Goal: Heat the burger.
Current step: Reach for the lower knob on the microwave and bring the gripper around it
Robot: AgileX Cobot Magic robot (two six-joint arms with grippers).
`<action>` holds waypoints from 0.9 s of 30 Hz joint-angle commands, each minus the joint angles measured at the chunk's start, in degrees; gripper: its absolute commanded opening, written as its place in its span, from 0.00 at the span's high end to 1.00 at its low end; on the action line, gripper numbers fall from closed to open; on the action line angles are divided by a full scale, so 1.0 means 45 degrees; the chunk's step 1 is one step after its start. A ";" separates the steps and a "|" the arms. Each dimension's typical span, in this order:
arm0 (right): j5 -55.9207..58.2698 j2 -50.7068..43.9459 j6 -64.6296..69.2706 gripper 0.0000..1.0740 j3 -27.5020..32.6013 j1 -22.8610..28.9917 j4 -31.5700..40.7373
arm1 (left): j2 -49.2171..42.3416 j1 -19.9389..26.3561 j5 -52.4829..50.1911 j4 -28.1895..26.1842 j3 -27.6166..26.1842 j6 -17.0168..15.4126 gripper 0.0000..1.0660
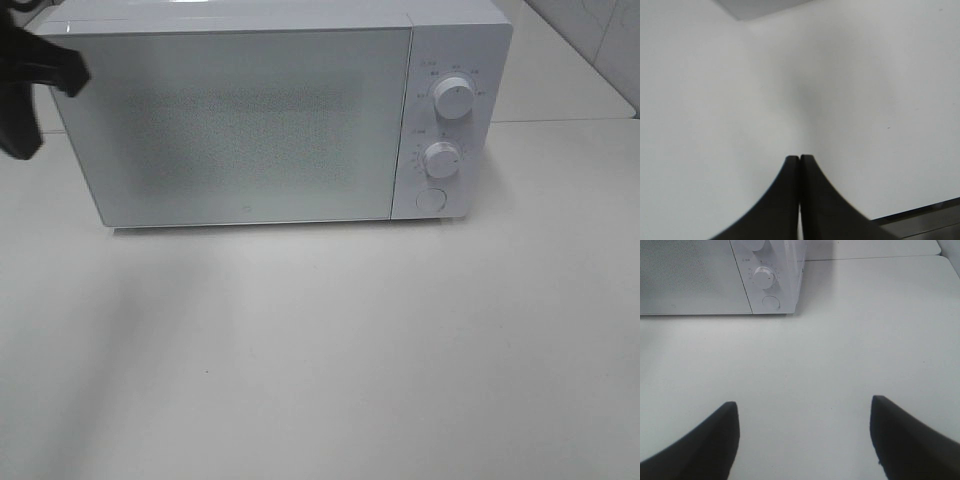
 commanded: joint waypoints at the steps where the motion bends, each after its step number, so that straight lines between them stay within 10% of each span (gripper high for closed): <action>1: -0.0115 -0.0267 -0.0013 0.34 0.0025 0.0013 0.0000 | -0.0789 0.0840 0.0751 -0.0089 0.0866 -0.0293 1.00; 8: -0.0115 -0.0267 -0.0013 0.34 0.0025 0.0013 0.0000 | -0.3820 0.2916 0.0675 0.0064 0.3578 -0.0420 1.00; 27: -0.0115 -0.0267 -0.0013 0.34 0.0025 0.0013 0.0000 | -1.2834 0.3094 -0.0726 -0.0242 0.8009 -0.0420 1.00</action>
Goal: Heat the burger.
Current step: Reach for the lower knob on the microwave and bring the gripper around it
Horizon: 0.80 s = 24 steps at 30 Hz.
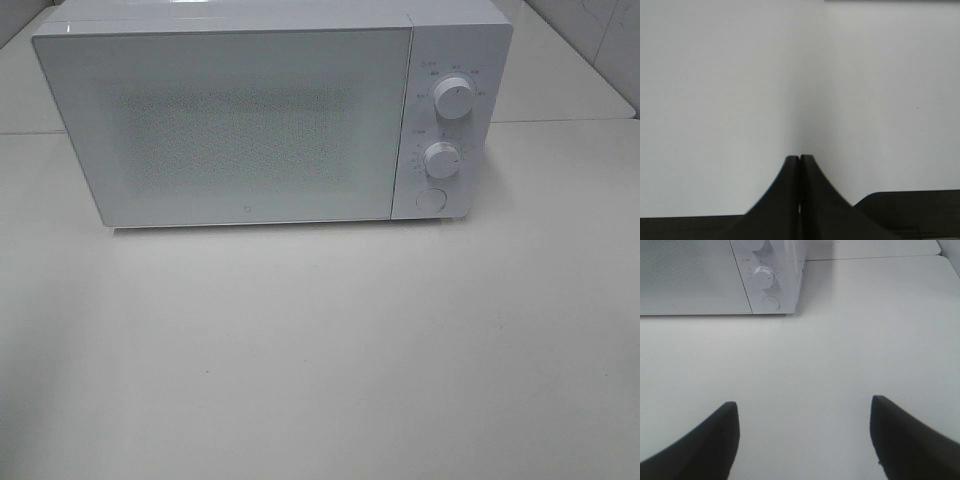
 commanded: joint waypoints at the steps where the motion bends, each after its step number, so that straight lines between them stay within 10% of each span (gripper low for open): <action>1: -0.0115 -0.0267 -0.0013 0.34 0.0025 0.0013 0.0000 | -0.2279 0.0000 -0.0153 -0.0089 0.0917 -0.0089 1.00; 16: -0.0115 -0.0267 -0.0013 0.34 0.0025 0.0013 0.0000 | -0.8658 0.0000 0.0420 -0.0089 0.2750 0.0051 1.00; 24: -0.0115 -0.0229 -0.0013 0.34 0.0025 0.0013 0.0000 | -0.8543 0.0025 -0.0433 -0.0140 0.3069 0.0267 1.00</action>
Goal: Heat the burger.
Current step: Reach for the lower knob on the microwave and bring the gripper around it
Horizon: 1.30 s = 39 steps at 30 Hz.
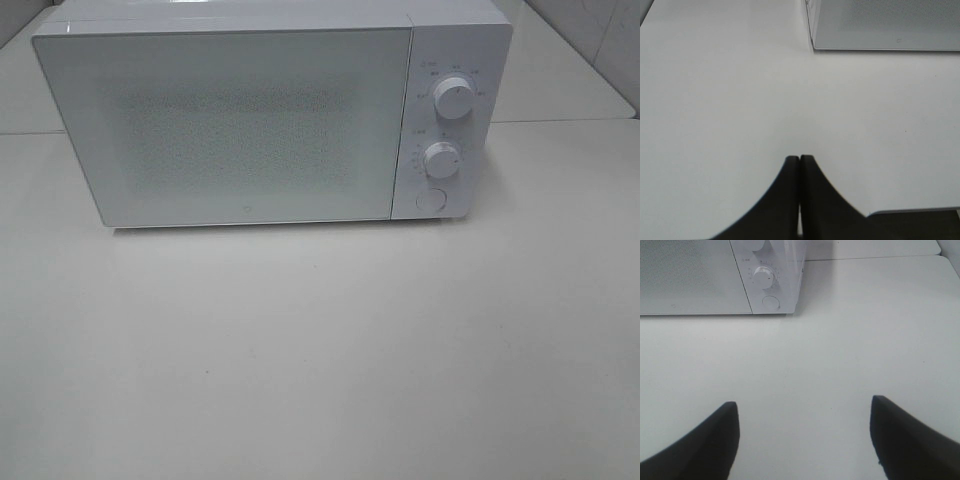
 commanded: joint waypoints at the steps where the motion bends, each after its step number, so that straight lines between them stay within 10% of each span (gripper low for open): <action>1: -0.0115 -0.0229 -0.0013 0.34 0.0025 0.0013 0.0000 | -0.0280 0.0025 -0.1031 -0.0064 0.0140 0.0229 1.00; 6: -0.0115 -0.0229 -0.0013 0.34 0.0025 0.0013 0.0000 | -0.0255 0.0025 -0.2050 -0.0178 0.0624 0.1362 1.00; 39: -0.3578 0.2215 -0.0051 0.34 -0.0280 0.0013 -0.0153 | -0.0242 0.0025 -0.2075 -0.0140 0.0624 0.1248 1.00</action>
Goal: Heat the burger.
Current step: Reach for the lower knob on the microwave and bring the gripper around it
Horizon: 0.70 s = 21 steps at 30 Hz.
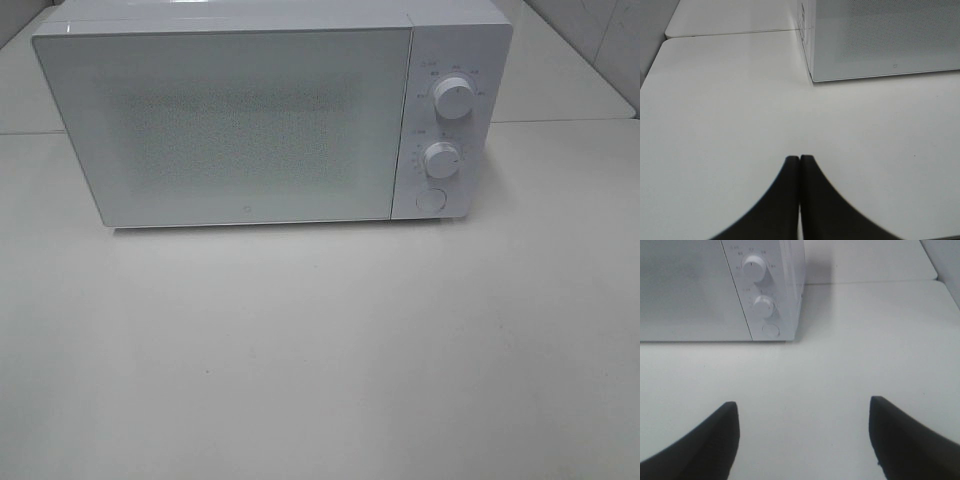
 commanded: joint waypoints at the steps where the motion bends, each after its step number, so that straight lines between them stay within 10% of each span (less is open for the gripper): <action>1: -0.2088 0.0980 -0.0051 0.34 -0.0038 0.0013 -0.0076 | -0.0242 0.0025 -0.0140 -0.0089 0.0038 -0.0025 1.00; 21: -0.8747 0.8365 0.0000 0.34 -0.0038 0.0013 0.0115 | -0.0242 0.0025 -0.0140 -0.0076 0.0038 -0.0025 1.00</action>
